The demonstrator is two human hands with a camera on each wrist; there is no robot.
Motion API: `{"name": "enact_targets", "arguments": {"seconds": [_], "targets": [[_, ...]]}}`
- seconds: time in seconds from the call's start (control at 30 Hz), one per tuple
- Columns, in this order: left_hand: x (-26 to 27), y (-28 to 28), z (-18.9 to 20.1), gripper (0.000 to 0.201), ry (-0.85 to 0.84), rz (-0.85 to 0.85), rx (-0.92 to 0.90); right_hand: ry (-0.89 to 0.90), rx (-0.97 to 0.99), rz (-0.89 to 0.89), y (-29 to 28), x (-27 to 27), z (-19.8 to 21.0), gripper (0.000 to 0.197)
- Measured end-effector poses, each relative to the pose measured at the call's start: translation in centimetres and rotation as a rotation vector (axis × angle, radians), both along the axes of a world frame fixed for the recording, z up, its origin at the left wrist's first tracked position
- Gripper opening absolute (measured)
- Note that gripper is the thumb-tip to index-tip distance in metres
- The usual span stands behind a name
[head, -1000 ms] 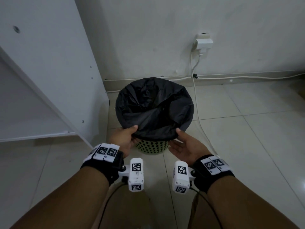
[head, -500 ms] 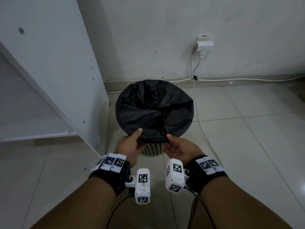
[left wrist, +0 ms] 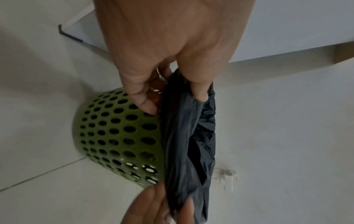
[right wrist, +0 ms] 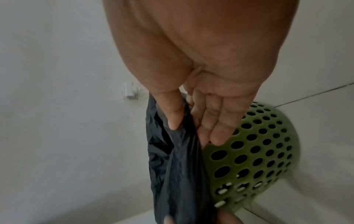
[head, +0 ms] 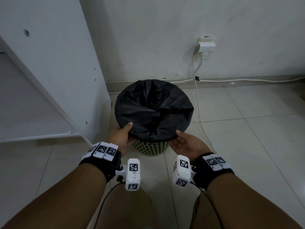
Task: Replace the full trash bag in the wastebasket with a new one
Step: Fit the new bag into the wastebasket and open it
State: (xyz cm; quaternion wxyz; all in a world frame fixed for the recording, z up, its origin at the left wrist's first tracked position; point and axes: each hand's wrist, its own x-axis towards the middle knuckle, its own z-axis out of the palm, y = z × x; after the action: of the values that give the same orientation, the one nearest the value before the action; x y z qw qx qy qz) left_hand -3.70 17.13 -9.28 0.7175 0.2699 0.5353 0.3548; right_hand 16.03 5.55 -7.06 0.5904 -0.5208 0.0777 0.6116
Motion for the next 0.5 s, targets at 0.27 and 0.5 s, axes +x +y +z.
{"name": "enact_targets", "arguments": {"seconds": [0.27, 0.5], "targets": [[1.2, -1.9, -1.2, 0.018, -0.047, 0.063, -0.122, -0.08, 0.041, 0.126, 0.1, -2.8, -0.3, 0.012], [-0.3, 0.7, -0.4, 0.035, 0.118, -0.026, -0.041, -0.113, -0.022, 0.065, 0.4, 0.5, 0.3, 0.012]]}}
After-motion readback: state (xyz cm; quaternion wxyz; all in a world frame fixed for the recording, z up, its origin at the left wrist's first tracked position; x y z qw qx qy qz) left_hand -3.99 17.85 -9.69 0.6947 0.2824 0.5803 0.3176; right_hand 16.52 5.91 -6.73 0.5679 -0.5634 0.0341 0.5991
